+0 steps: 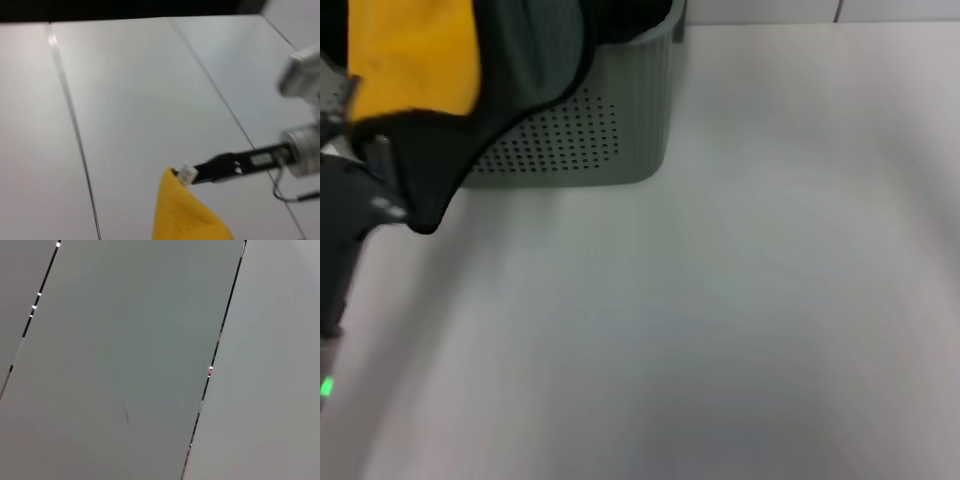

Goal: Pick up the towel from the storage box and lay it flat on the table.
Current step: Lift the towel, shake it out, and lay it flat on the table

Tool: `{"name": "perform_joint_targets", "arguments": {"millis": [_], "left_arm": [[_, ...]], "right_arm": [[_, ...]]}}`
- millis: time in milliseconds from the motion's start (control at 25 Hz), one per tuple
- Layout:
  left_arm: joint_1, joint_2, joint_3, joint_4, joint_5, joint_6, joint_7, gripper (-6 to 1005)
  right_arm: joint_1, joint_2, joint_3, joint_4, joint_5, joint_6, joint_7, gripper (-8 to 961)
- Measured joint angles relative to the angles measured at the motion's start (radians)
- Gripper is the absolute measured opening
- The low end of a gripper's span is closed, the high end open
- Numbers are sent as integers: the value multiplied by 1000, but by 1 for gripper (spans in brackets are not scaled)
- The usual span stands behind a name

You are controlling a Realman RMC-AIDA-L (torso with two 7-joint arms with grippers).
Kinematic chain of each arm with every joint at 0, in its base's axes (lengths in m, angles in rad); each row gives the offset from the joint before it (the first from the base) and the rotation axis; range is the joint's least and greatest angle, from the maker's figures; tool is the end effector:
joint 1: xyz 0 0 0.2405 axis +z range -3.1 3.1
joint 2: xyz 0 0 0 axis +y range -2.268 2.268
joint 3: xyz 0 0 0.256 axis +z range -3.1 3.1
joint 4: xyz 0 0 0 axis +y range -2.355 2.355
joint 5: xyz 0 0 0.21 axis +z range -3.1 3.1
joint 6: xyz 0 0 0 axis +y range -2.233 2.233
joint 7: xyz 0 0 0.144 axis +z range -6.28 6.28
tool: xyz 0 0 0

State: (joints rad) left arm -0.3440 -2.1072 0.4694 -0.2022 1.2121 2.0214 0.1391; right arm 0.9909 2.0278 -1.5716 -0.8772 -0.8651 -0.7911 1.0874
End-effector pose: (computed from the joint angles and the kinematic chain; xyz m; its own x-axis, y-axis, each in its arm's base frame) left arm -0.2725 0.2198 -0.0044 0.5949 -0.5960 0.5393 0.5102 -0.2384 -0.8263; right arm -0.0560 0.4287 -0.0079 0.6216 0.3787 -0.6857 -0.0254 -0.8652 -0.5008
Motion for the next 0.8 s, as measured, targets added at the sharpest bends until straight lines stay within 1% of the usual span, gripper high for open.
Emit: {"name": "perform_joint_targets", "arguments": {"millis": [80, 120, 200, 240, 440, 520, 680, 720, 800], "left_arm": [[11, 2, 0, 49, -33, -14, -189, 72], [14, 3, 0, 68, -43, -25, -257, 35], [17, 6, 0, 107, -50, -64, -384, 34], [18, 7, 0, 115, -50, -74, -418, 34], [19, 13, 4, 231, -45, -206, -853, 32], [25, 17, 9, 265, -18, -254, -972, 31], [46, 20, 14, 307, 37, -288, -1176, 29], [55, 21, 17, 318, 39, -289, -1266, 29], [74, 22, 20, 334, 40, -287, -1383, 28]], "right_arm": [[-1, 0, -9, 0, -3, 3, -3, 39], [-1, 0, -13, 0, -4, 4, -3, 39], [-1, 0, -22, 0, -5, 5, -5, 39], [-1, 0, -26, 0, -6, 5, -6, 39], [-11, 0, -48, 0, -8, 10, -20, 39], [-23, 0, -59, -3, -9, 13, -33, 39], [-94, 0, -78, -47, -9, 19, -95, 39], [-110, 0, -80, -60, -9, 20, -106, 39], [-136, 0, -83, -85, -9, 20, -119, 39]]}}
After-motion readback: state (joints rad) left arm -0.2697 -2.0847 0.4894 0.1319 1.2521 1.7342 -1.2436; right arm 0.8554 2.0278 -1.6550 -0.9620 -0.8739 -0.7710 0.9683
